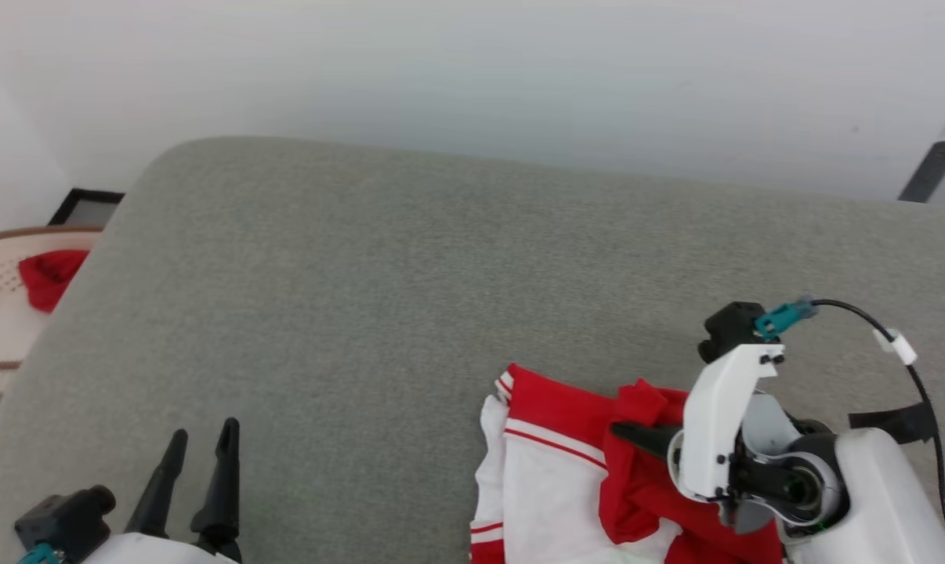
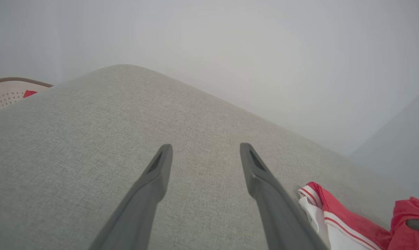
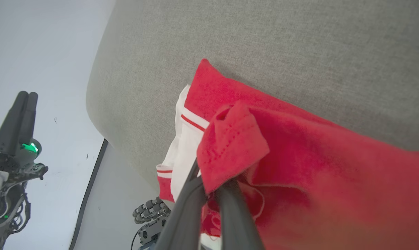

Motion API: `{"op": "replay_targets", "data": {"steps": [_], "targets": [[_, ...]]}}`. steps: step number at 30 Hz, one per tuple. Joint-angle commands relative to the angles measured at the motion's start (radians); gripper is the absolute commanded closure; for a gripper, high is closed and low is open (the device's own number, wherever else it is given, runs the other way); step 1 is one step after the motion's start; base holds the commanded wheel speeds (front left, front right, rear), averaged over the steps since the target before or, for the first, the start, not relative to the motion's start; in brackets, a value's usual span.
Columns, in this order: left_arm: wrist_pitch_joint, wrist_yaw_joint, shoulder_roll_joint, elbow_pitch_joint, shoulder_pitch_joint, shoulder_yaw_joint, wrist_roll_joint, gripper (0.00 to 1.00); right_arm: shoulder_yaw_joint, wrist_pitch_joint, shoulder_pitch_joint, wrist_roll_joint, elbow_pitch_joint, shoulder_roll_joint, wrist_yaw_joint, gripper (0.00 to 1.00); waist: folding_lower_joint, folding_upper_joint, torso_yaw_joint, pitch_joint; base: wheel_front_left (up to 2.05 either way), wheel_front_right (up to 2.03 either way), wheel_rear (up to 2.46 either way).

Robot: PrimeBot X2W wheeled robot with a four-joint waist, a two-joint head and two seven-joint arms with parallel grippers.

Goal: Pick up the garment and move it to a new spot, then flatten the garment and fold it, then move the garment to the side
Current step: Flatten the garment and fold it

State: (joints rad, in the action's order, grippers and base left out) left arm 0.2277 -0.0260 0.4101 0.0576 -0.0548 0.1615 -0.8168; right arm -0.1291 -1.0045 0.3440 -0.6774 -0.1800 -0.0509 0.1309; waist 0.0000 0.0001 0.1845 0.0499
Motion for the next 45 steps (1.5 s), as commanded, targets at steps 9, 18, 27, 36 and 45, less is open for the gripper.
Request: {"op": "replay_targets", "data": {"steps": [9, 18, 27, 36, 45], "targets": [[0.009, 0.017, -0.020, 0.030, 0.033, 0.018, 0.009, 0.00, -0.110, 0.173, 0.113, -0.035, -0.216, 0.001, 0.000, 1.00, 0.0000, -0.0001, 0.074, 0.024, 0.00, 0.00, 0.00], [0.013, 0.021, -0.032, 0.055, 0.048, 0.028, 0.012, 0.00, -0.253, 0.282, 0.208, -0.077, -0.399, 0.001, 0.000, 1.00, 0.0000, -0.0001, 0.087, 0.030, 0.00, 0.00, 0.00], [0.017, 0.016, -0.028, 0.071, 0.034, 0.023, 0.009, 0.00, -0.365, 0.318, 0.259, -0.150, -0.424, 0.001, 0.000, 0.00, 0.0000, -0.0001, 0.057, 0.002, 0.00, 0.00, 0.00], [0.012, 0.001, -0.007, 0.056, -0.008, 0.009, 0.005, 0.00, -0.383, 0.316, 0.228, -0.124, -0.317, 0.000, 0.000, 0.00, 0.0000, -0.0001, -0.014, -0.053, 0.00, 0.00, 0.00], [0.017, -0.025, 0.018, 0.016, -0.054, -0.013, 0.021, 0.00, -0.250, 0.364, 0.117, -0.007, -0.109, -0.066, 0.000, 0.00, 0.0000, -0.0001, -0.110, -0.088, 0.00, 0.00, 0.00]]}}
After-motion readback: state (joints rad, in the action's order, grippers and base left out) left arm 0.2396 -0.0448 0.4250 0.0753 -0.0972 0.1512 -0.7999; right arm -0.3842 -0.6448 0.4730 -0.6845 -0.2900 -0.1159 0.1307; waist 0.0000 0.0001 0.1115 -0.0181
